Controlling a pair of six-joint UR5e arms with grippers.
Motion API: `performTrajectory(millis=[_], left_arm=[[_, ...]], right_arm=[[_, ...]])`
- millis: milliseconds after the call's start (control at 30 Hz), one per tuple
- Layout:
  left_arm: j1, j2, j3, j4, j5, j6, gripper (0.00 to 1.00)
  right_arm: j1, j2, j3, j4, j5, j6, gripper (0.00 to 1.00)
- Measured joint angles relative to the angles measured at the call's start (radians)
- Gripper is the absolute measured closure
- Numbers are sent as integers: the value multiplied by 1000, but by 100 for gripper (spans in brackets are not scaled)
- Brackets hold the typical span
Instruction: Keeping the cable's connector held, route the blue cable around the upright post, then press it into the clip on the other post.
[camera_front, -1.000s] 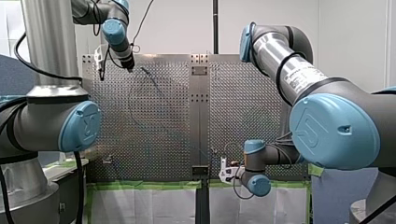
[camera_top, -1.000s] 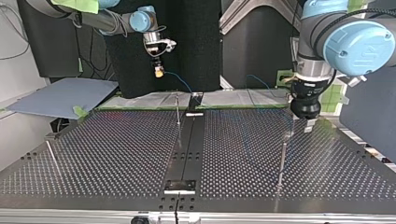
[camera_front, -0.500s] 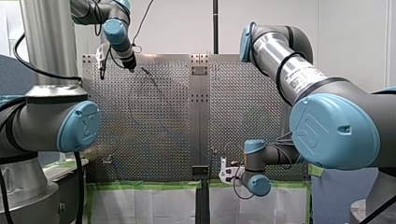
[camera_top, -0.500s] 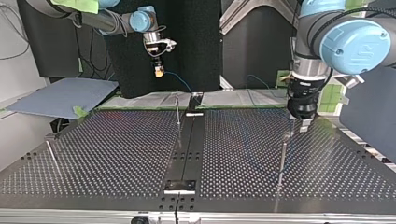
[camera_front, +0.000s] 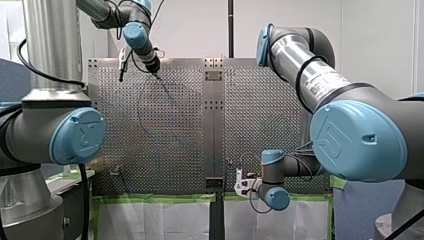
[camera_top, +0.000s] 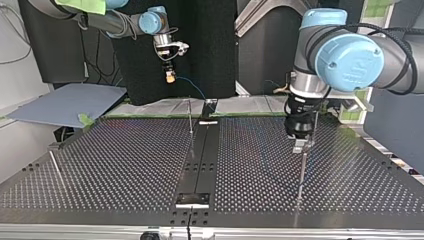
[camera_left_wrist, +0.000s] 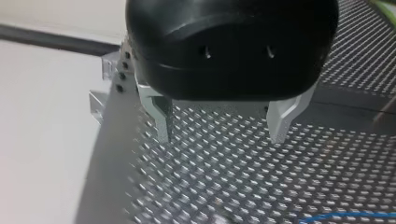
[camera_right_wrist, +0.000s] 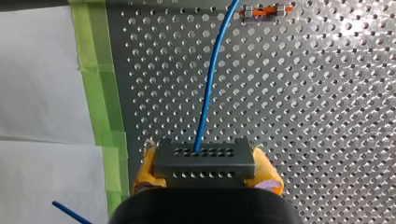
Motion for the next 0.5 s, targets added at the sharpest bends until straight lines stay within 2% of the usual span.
performTrajectory(millis=[233,500], left_arm=[[-78,-70,70,50,-71,64,0],[-152,-143,81,106,-106,69,0]], right_arm=[[2,0,0,-1,-13,0,100],[4,0,0,-3,-15,0,100]])
